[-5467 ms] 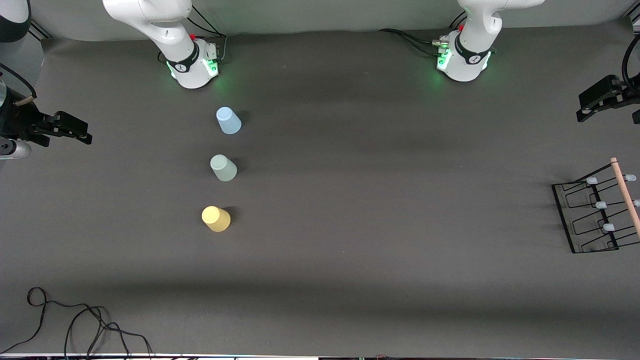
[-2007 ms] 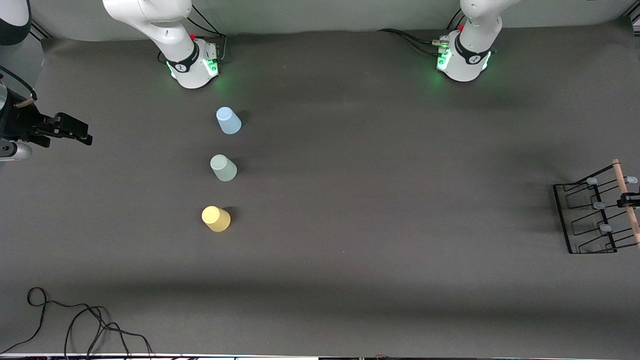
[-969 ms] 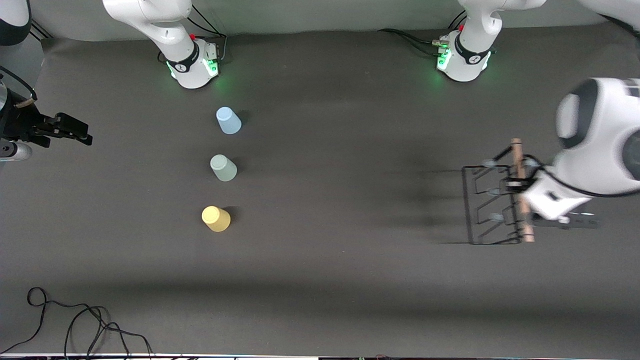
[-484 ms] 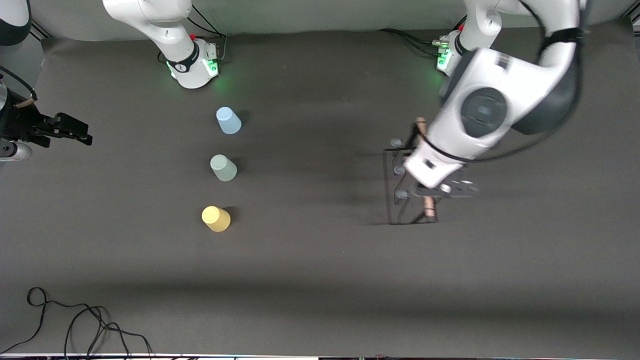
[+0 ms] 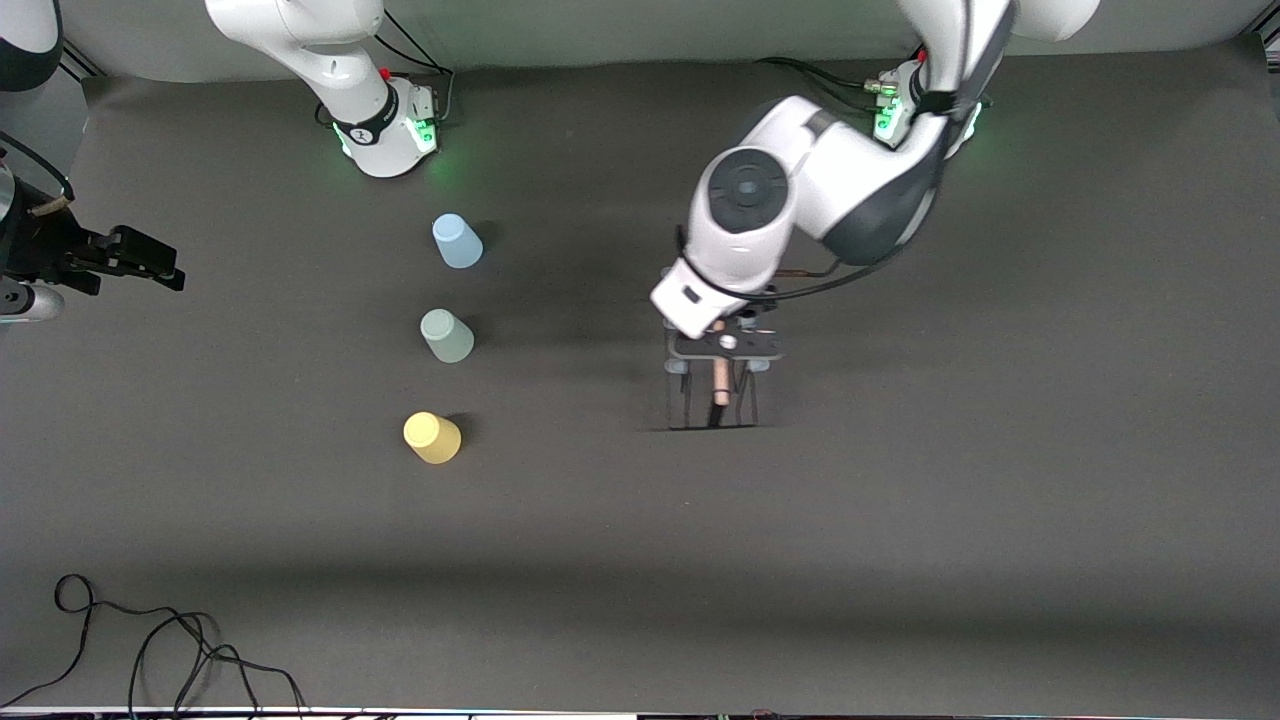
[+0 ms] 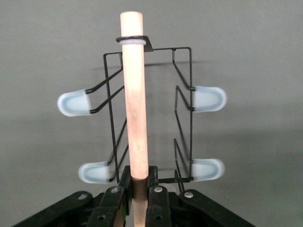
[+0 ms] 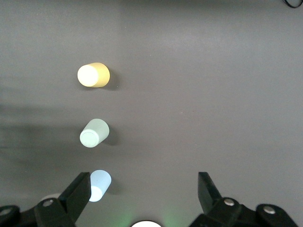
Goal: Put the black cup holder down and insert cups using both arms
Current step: 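Carry the black wire rack with the left gripper to mid-table and lower it, then open the left gripper and lift it away from the rack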
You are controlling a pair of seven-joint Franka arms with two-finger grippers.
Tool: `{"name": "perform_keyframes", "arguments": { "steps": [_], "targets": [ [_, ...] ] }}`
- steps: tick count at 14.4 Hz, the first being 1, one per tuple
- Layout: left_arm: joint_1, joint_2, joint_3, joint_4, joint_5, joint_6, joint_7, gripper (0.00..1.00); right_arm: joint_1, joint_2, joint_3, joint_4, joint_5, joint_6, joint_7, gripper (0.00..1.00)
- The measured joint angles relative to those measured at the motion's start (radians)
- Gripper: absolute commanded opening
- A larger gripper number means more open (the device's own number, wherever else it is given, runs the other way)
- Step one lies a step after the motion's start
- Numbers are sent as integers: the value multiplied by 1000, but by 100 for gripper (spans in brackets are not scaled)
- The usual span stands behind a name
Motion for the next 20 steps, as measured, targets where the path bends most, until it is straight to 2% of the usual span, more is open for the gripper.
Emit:
{"name": "perform_keyframes", "arguments": {
  "steps": [4,9,10,12,13,17,20],
  "targets": [
    [-49,40,0,0,-2,53,-54,0,0,0,0,0,0,0,0,100],
    [-54,86,6,0,-2,74,-102,0,0,0,0,0,0,0,0,100],
    [-54,94,8,0,-2,74,-102,8,0,0,0,0,0,0,0,100],
    [-54,107,9,0,-1,75,-102,84,0,0,0,0,0,0,0,100],
    [-54,114,9,0,0,80,-102,99,0,0,0,0,0,0,0,100],
    [-50,116,14,19,5,113,-102,100,0,0,0,0,0,0,0,100],
    [0,85,22,99,5,57,-97,100,0,1,0,-2,0,-11,0,100]
  ]
}}
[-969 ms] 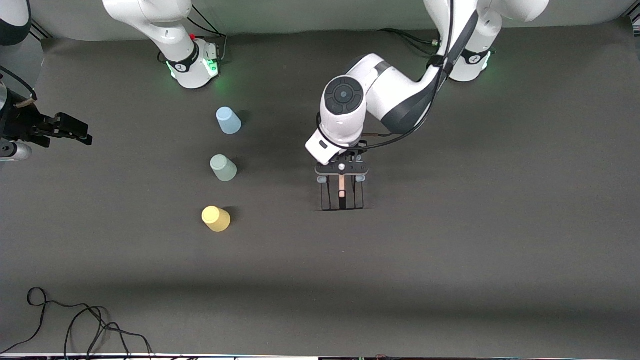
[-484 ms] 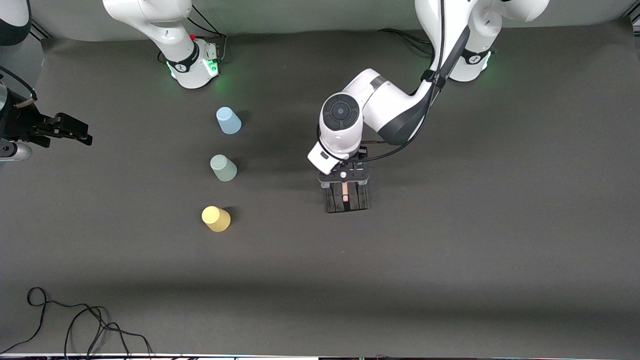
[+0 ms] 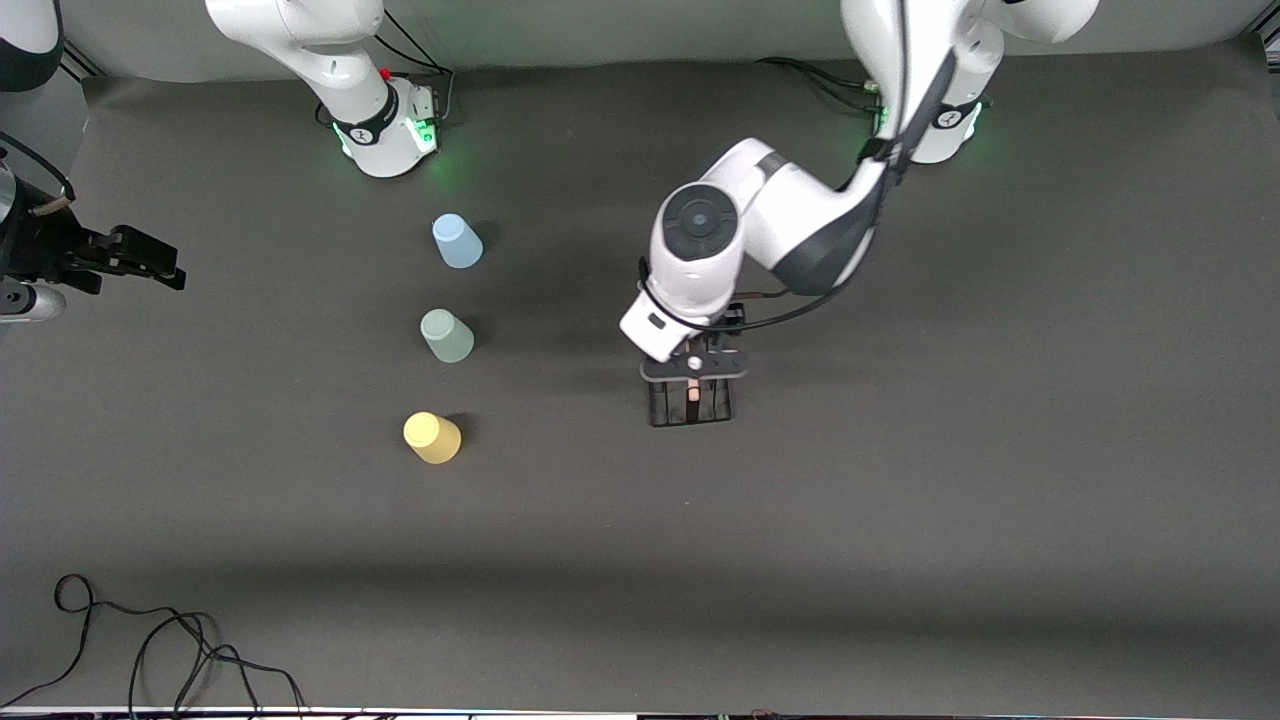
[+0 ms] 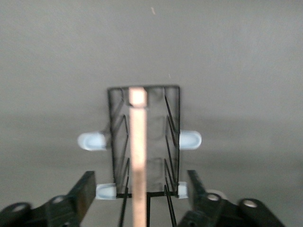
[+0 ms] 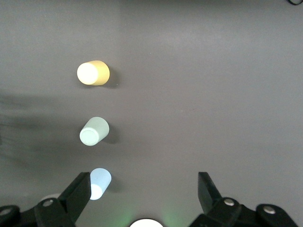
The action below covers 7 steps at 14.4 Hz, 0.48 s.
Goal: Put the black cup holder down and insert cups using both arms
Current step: 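Open the left gripper and lift it away from the rack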
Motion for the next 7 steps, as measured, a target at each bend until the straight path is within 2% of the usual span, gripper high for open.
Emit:
{"name": "perform_keyframes", "arguments": {
  "steps": [3,7],
  "targets": [
    [88,-65,5,81,1,-146,73,100,6,0,2,-15,0,-9,2,100],
    [255,-171,16,95,7,-286,245,100,48,-2,5,-68,23,4,87,100]
  ]
}}
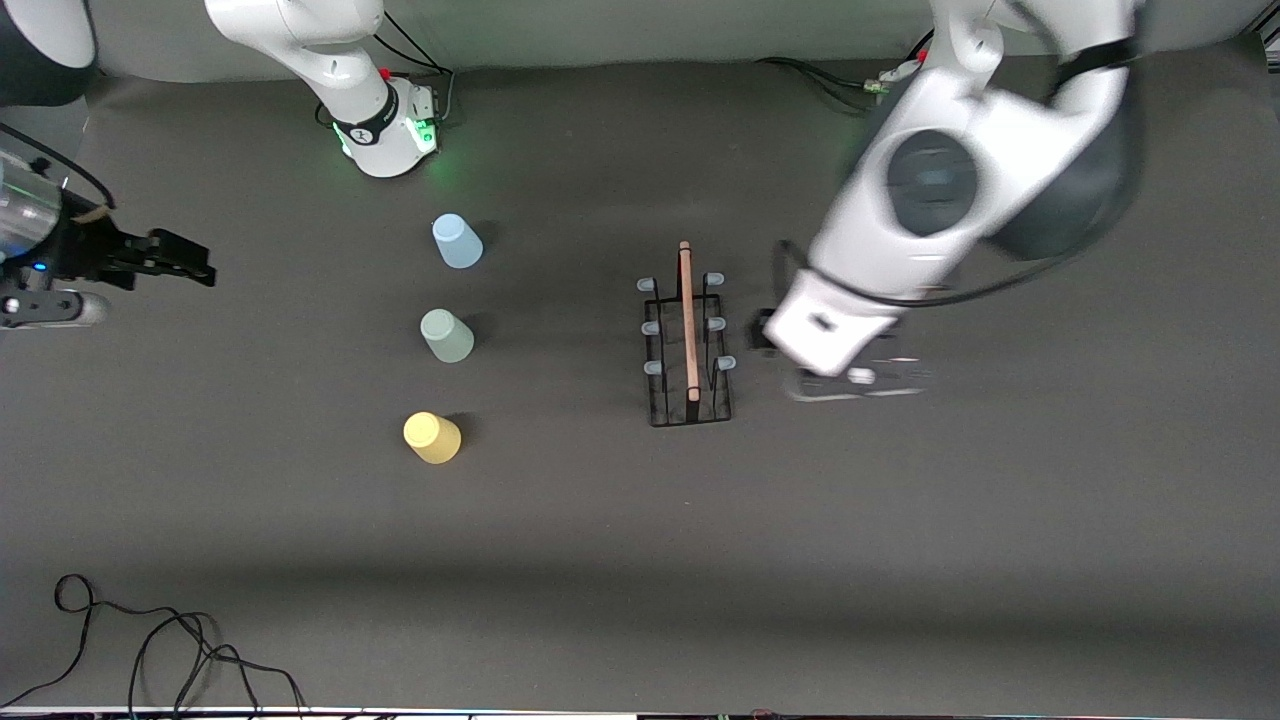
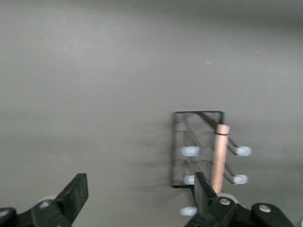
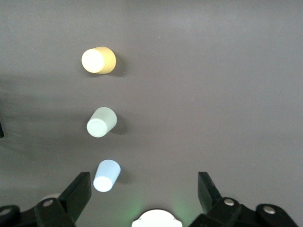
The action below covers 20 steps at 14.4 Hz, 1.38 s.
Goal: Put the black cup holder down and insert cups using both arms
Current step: 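Open the left gripper and lift it away from the rack, then reach the right gripper to the pale green cup and grasp it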
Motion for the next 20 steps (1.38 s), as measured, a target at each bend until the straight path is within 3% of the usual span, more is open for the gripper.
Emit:
{"name": "perform_keyframes", "arguments": {
  "steps": [4,10,13,20],
  "targets": [
    [194,-113,6,-21,29,-103,188,100,120,0,2,-130,5,166,172,100],
    [432,-246,9,-82,70,-226,513,100,254,17,4,-440,5,555,385,100],
    [469,-253,8,-93,72,-230,555,99,277,54,4,-558,5,719,424,100],
    [468,-276,-10,-126,73,-135,554,100,277,181,0,-628,5,887,425,100]
  ]
}}
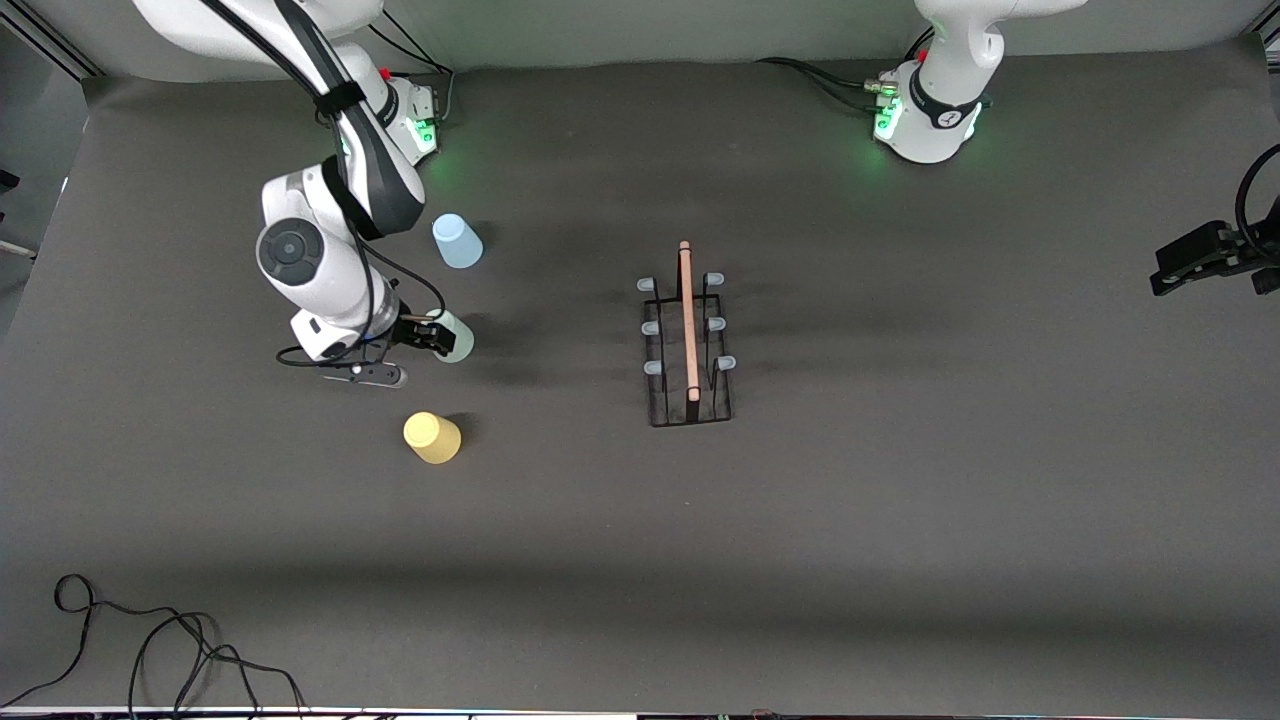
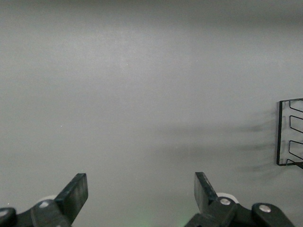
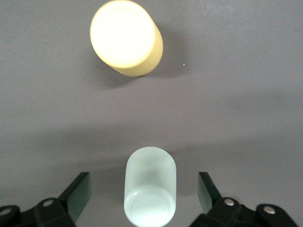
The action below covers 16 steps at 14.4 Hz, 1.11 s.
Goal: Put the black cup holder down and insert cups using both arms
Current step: 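Reach the right gripper to the pale green cup and grasp it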
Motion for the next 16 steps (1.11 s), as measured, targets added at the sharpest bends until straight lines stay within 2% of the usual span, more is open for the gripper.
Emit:
{"name": "perform_keyframes", "arguments": {
  "steps": [4,9,13,14,16],
  "targets": [
    [0,-3,-1,-17,0,0,1,100,0,48,1,-55,0,96,0,100],
    [0,-14,-2,-21,0,-2,1,100,9,57,3,-79,1,102,0,100],
    [0,-19,-6,-49,0,4,2,100,52,68,4,-86,54,102,0,100],
    [0,-19,-6,-53,0,7,2,100,55,70,4,-86,56,102,0,91],
    [-1,-19,-8,-55,0,9,2,100,56,77,4,-86,56,102,0,35]
  ]
}}
